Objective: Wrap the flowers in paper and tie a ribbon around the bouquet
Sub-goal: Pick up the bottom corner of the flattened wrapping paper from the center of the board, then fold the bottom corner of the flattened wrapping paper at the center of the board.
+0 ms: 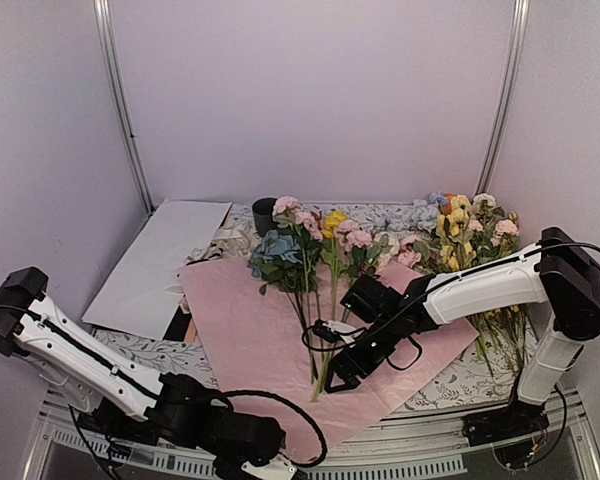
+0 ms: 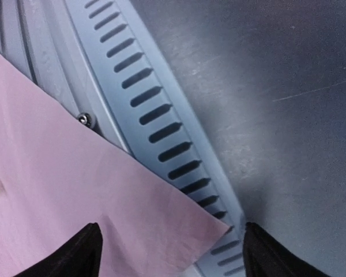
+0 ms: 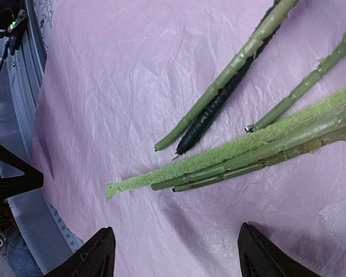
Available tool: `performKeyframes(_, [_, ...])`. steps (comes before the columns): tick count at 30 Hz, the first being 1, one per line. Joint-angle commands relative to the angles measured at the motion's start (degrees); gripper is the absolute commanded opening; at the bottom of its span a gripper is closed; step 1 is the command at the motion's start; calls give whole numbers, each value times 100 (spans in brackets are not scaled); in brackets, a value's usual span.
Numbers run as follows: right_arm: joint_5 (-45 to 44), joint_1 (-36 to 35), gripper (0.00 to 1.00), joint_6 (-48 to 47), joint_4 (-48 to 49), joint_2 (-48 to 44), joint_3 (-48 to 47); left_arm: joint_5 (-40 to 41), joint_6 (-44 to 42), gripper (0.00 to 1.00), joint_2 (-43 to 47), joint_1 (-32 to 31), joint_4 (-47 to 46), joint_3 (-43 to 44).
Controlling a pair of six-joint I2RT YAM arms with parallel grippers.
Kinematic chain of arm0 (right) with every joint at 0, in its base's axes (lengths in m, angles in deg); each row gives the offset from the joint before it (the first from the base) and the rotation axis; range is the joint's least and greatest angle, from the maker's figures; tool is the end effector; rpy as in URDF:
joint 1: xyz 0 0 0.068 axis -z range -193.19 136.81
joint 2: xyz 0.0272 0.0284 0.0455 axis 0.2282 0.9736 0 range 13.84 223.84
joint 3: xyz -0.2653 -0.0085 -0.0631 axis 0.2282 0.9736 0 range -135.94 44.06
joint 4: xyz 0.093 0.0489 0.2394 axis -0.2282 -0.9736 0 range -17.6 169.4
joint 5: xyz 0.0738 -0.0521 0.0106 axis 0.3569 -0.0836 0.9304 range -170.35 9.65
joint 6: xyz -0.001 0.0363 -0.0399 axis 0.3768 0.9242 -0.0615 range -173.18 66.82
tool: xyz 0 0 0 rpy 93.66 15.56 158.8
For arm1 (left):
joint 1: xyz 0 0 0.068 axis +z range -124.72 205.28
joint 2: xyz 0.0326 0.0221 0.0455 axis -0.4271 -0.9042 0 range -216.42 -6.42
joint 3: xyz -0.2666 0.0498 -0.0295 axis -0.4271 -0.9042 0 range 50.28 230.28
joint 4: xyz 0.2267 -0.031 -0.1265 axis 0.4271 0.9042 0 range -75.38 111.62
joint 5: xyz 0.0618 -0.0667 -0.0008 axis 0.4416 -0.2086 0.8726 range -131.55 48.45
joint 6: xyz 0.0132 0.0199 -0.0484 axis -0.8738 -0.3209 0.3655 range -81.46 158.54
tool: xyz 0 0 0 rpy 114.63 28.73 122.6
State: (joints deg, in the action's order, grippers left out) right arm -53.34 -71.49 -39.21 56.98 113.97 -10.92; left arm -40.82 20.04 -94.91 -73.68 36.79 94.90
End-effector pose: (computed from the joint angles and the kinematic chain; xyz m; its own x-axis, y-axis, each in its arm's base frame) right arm 0.1556 0.2826 0.1442 -0.6764 -0.6857 -0.2689 -0.7067 0.5012 0.4995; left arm -0.0426 -0.2725 0.1507 0.4487 0.8082 -0.3814 0.8923 -0.4292 0.1400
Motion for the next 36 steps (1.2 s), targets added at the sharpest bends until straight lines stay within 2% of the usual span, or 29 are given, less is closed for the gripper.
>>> performKeyframes(1, [-152,36,74,0,-158,-14,122,764,-184,70,205,-70,-756,-334])
performKeyframes(8, [-169,30,67,-33,-183,60,22,742,-84,53,86,-40,-650,-359])
performKeyframes(11, [-148,30,65,-48,-209,85,-24,869,-50,28,60,-26,-690,-300])
performKeyframes(13, [-116,31,65,-74,-224,49,-30,1073,8,1,83,-2,-766,-222])
performKeyframes(17, [-35,36,65,-93,-236,-168,-6,1762,117,0,201,92,-897,-115])
performKeyframes(19, [116,103,65,-90,-235,-328,-13,1851,182,0,335,319,-958,-21])
performKeyframes(23, [428,435,66,59,-228,-780,-27,1567,238,0,658,883,-1279,71])
performKeyframes(28, [421,977,71,241,-195,-1351,-22,1228,149,0,785,1633,-1804,251])
performKeyframes(36, [1342,1222,86,-397,378,-2001,168,711,68,0,43,2948,-2220,866])
